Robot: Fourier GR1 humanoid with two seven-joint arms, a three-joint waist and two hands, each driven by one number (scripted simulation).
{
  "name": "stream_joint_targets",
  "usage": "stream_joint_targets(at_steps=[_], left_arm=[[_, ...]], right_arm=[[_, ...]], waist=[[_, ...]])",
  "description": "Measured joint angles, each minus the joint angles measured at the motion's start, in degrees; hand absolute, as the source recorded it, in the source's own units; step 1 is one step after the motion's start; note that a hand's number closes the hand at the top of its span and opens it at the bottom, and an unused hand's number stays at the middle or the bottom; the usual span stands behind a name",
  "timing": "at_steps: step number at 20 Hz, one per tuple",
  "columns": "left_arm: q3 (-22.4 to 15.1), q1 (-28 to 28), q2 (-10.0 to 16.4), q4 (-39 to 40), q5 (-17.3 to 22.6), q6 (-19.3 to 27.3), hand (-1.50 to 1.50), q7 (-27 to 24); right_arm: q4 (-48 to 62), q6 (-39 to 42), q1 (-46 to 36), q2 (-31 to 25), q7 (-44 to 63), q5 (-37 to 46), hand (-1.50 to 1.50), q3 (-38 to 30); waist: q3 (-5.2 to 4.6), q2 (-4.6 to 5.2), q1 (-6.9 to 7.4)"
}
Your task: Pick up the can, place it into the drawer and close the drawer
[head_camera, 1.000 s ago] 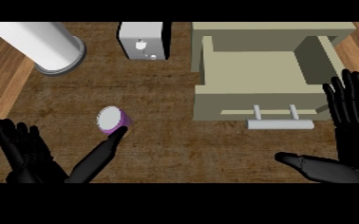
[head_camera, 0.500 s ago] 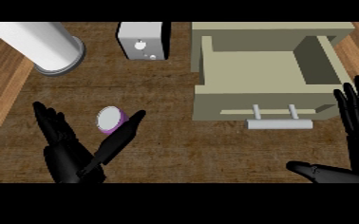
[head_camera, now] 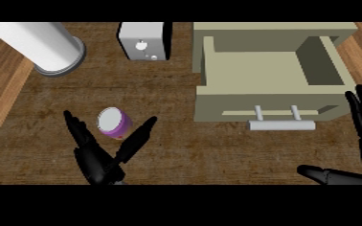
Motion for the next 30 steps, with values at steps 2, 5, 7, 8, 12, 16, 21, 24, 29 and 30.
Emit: stream_joint_targets(at_steps=[2,5,7,8,12,16,21,24,29,30], left_arm=[[0.53,-1.76,-0.37,2.91,2.13,1.62,-1.5,-1.29],[0.0,-2.41,0.4,6.8,6.66,4.96,-1.5,-4.68],[-0.24,-2.87,0.41,8.92,9.57,6.91,-1.5,-7.02],[-0.24,-2.82,0.45,9.47,10.87,7.73,-1.5,-8.17],[-0.51,-1.84,1.86,10.3,17.67,9.87,-1.5,-12.9],[-0.41,-1.48,1.72,11.29,23.47,10.93,-1.5,-17.74],[0.48,-2.58,1.64,13.78,29.98,11.36,-1.5,-22.71],[2.21,-2.92,0.95,14.3,33.53,10.8,-1.5,-25.8],[5.73,-1.97,-0.19,14.79,39.36,8.81,-1.5,-32.28],[6.61,-2.02,-0.39,15.33,40.51,8.35,-1.5,-33.69]], right_arm=[[0.31,0.58,0.46,0.01,-0.69,-0.49,-1.5,-0.57],[-2.76,0.92,2.54,0.18,0.45,-1.22,-1.5,-1.02],[-3.7,0.95,2.97,0.28,0.76,-1.32,-1.5,-1.38],[-3.55,0.58,2.34,0.45,1.02,-0.82,-1.5,-1.12],[-4.83,1.07,2.94,0.09,2.07,-1.74,-1.5,-2.15],[-5.42,2.17,4.06,-0.07,1.93,-2.92,-1.5,-3.29],[-5.57,2.19,3.09,-0.55,3.04,-3.45,-1.5,-4.19],[-6.05,3.0,3.56,-1.31,3.39,-4.98,-1.5,-5.82],[-5.81,3.18,2.99,-1.59,3.38,-4.74,-1.5,-6.25],[-5.99,3.33,3.2,-1.48,3.35,-4.59,-1.5,-6.01]], waist=[[-0.01,0.0,-0.03],[-0.04,0.0,-0.19],[-0.04,0.0,-0.17],[-0.05,0.0,-0.1],[-0.12,0.0,-0.05],[-0.15,-0.02,-0.05],[-0.22,0.03,0.02],[-0.24,0.02,-0.06],[-0.29,0.03,0.11],[-0.3,0.03,0.09]])
